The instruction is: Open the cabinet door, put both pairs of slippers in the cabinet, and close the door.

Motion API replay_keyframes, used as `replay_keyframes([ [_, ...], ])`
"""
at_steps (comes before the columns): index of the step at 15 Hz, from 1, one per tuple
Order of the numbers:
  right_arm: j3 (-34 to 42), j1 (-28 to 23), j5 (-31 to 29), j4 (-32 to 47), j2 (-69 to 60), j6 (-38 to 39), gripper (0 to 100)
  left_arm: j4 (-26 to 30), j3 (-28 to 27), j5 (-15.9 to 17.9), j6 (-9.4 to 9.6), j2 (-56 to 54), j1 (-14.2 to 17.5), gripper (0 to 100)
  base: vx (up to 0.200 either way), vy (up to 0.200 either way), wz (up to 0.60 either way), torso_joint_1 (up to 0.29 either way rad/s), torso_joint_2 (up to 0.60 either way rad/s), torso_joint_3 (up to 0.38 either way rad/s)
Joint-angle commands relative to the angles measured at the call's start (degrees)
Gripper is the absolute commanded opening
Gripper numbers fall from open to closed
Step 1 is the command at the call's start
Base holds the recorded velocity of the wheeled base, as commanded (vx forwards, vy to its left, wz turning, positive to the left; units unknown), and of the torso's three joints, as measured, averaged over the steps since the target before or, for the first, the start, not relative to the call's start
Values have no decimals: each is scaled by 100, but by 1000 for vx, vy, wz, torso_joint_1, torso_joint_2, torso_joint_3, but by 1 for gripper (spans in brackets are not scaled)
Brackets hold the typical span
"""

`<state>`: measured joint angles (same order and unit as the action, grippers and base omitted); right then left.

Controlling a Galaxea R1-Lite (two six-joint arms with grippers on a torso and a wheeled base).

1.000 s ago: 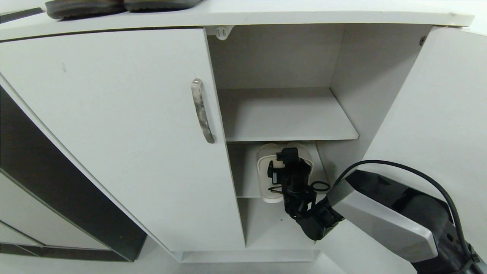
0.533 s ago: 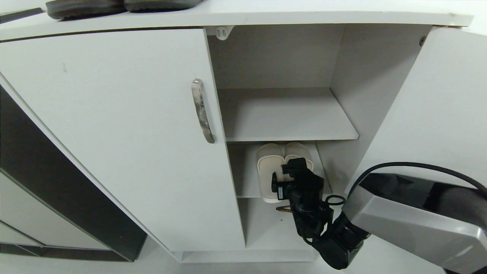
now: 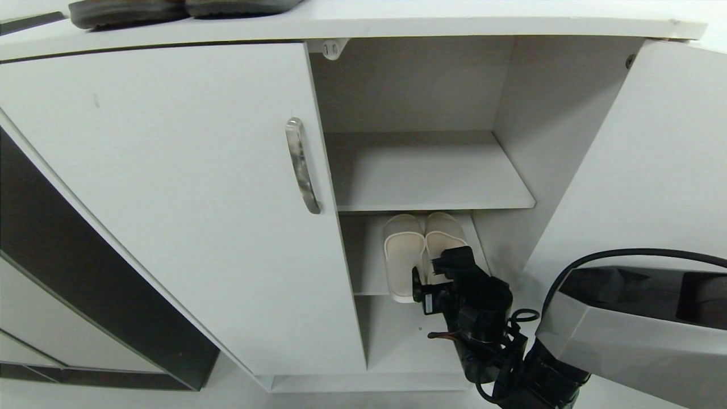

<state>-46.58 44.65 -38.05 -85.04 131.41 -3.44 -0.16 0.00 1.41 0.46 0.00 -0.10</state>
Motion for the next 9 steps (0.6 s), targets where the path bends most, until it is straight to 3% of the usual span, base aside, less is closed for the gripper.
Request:
replay_keyframes([
  [1, -9, 17, -1, 5, -37, -8, 100, -2, 0, -1, -2, 9, 1, 0, 0, 0, 0, 0, 0, 0],
  [2, -44, 26, -1, 14, -37, -8, 100, -2, 0, -1, -2, 9, 1, 0, 0, 0, 0, 0, 0, 0],
  [9, -44, 26, -10, 14, -19, -8, 100, -2, 0, -1, -2, 9, 1, 0, -200, 0, 0, 2, 4, 3],
])
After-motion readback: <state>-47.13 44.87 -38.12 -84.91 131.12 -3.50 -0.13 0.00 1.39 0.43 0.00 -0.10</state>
